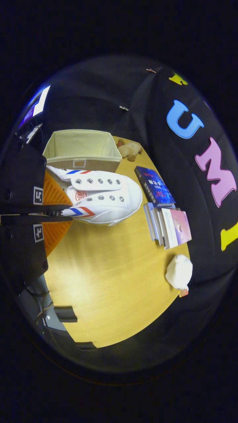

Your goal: Open the storage box then place both shoes into the box .Put the left shoe in first, then the right shoe, with the right side of both shoes facing outward in a uniform manner.

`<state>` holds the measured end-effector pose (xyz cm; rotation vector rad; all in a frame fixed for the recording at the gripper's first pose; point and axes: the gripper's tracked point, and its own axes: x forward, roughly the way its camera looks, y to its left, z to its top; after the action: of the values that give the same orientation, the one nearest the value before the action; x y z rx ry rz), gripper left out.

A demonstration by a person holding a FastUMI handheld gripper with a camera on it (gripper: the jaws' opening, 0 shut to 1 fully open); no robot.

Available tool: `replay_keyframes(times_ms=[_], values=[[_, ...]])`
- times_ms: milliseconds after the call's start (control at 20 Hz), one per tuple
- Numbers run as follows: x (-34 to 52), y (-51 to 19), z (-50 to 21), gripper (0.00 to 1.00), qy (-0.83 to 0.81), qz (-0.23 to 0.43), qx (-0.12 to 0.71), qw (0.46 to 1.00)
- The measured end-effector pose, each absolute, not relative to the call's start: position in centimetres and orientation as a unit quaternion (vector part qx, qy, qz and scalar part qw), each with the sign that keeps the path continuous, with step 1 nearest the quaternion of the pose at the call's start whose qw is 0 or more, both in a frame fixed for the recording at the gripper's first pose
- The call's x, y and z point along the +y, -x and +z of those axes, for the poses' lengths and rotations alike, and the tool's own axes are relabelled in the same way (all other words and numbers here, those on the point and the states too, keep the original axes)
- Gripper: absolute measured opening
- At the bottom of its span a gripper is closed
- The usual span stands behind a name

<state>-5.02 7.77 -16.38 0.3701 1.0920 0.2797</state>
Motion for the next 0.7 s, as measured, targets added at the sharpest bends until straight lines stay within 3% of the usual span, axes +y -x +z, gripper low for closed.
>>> replay_keyframes(times_ms=[250, 700], values=[[18.1, 4.9, -15.3, 0.06, -0.211, 0.161, 0.5, 0.824], [25.6, 6.2, -19.3, 0.06, -0.188, 0.139, 0.53, 0.815]])
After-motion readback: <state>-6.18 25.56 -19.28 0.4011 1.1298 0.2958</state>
